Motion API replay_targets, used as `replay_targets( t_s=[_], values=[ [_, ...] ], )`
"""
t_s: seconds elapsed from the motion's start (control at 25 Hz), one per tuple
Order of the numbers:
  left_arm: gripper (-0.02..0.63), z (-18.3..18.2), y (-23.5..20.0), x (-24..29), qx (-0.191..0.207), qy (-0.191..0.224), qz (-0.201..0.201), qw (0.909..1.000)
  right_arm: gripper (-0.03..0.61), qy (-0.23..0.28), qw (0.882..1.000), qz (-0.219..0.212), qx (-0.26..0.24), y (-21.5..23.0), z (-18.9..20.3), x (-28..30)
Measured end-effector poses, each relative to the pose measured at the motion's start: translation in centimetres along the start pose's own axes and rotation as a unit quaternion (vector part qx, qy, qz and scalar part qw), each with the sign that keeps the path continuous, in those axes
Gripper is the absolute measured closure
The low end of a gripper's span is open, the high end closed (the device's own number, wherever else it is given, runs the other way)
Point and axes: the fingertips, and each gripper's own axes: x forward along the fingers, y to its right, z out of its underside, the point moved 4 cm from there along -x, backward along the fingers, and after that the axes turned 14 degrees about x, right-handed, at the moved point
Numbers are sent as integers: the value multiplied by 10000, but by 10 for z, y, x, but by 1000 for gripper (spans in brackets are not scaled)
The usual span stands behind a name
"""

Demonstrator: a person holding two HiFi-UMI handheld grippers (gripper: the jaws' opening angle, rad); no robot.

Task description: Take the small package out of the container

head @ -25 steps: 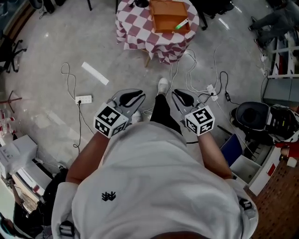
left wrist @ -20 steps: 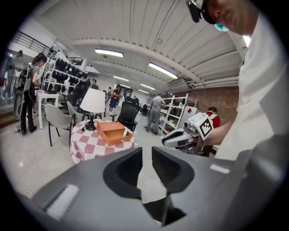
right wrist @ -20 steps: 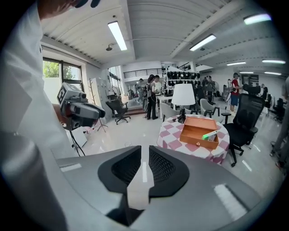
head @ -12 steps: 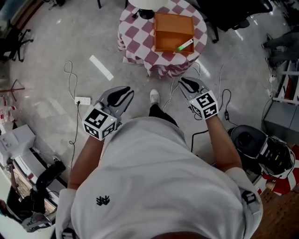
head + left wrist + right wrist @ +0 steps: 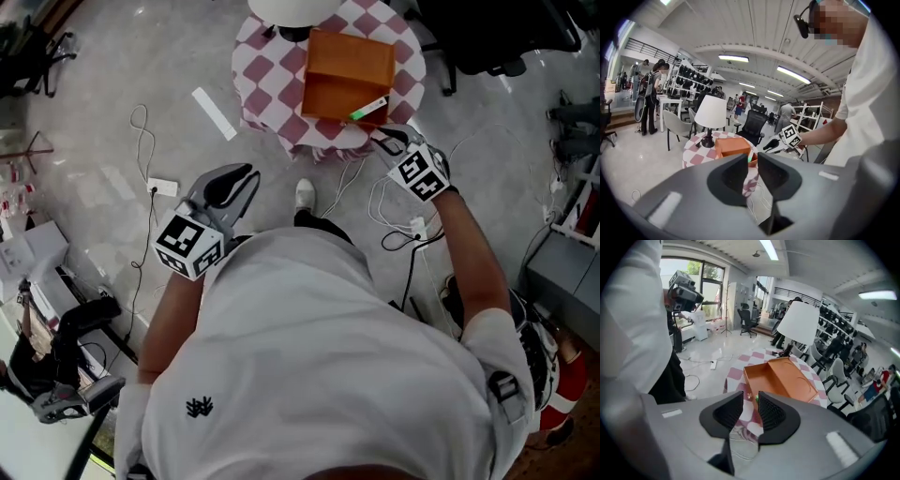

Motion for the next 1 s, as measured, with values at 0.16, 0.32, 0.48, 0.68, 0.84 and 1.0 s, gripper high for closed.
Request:
replay_targets(
  t_s=[0.16, 0.32, 0.48, 0.68, 0.84, 1.0],
  values=[
    [508, -6, -3, 12, -181, 13, -227, 9996, 495, -444, 9958, -178, -776, 32, 5, 25],
    [508, -9, -7, 15, -300, 104, -464, 9984, 492, -855, 9805, -247, -1754, 51, 8, 50],
    [508, -5, -12, 15, -364, 105, -586, 9976, 484, -1257, 9596, -305, -2500, 62, 12, 73],
    [508, -6, -25, 6, -407, 173, -794, 9959, 457, -1718, 9334, -418, -3122, 68, 16, 93],
    [508, -3, -33, -1, -479, 188, -972, 9939, 457, -1979, 9195, -543, -3354, 70, 20, 106],
    [508, 0, -34, -3, -447, 156, -1012, 9937, 457, -2196, 9069, -638, -3540, 69, 30, 117]
  ],
)
